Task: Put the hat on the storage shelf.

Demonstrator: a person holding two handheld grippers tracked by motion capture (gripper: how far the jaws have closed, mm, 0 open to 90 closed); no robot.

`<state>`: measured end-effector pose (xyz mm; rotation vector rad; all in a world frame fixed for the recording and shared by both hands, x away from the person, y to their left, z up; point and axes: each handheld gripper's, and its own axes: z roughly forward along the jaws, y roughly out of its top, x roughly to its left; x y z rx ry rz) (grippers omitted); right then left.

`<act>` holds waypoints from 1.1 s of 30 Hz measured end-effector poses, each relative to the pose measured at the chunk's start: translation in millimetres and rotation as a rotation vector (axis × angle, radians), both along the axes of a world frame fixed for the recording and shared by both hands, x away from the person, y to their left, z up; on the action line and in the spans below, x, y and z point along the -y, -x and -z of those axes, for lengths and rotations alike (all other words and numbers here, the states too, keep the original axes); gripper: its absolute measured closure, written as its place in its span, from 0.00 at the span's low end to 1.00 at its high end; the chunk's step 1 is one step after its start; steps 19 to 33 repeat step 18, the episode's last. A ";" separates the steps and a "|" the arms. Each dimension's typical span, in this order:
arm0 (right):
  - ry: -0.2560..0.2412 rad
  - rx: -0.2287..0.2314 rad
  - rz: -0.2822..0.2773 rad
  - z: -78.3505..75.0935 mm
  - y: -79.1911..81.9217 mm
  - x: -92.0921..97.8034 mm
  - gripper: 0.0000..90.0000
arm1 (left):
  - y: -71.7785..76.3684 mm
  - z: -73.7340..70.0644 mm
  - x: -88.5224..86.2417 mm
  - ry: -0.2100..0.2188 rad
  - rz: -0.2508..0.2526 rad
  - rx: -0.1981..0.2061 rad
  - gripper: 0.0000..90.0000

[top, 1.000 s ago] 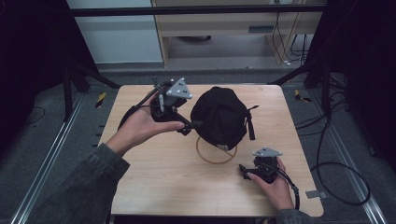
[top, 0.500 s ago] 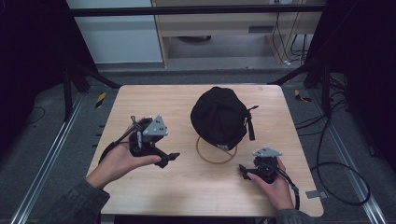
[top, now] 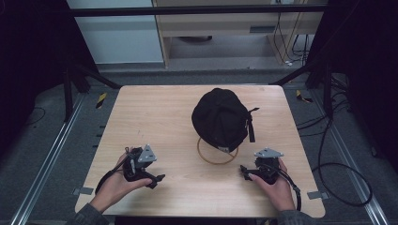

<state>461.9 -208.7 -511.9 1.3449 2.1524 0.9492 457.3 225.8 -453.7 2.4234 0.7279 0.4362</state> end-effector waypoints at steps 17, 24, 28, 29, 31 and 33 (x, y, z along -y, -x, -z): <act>-0.003 -0.003 0.001 -0.3 0.2 -0.1 0.10 | -10.8 53.8 -54.2 0.182 -0.182 -0.004 0.03; -0.003 -0.003 0.001 -0.3 0.2 -0.1 0.10 | -10.4 54.5 -54.3 0.185 -0.182 0.001 0.02; -0.003 -0.003 0.001 -0.3 0.2 -0.1 0.10 | -10.4 54.5 -54.3 0.185 -0.182 0.001 0.02; -0.003 -0.003 0.001 -0.3 0.2 -0.1 0.10 | -10.4 54.5 -54.3 0.185 -0.182 0.001 0.02; -0.003 -0.003 0.001 -0.3 0.2 -0.1 0.10 | -10.4 54.5 -54.3 0.185 -0.182 0.001 0.02; -0.003 -0.003 0.001 -0.3 0.2 -0.1 0.10 | -10.4 54.5 -54.3 0.185 -0.182 0.001 0.02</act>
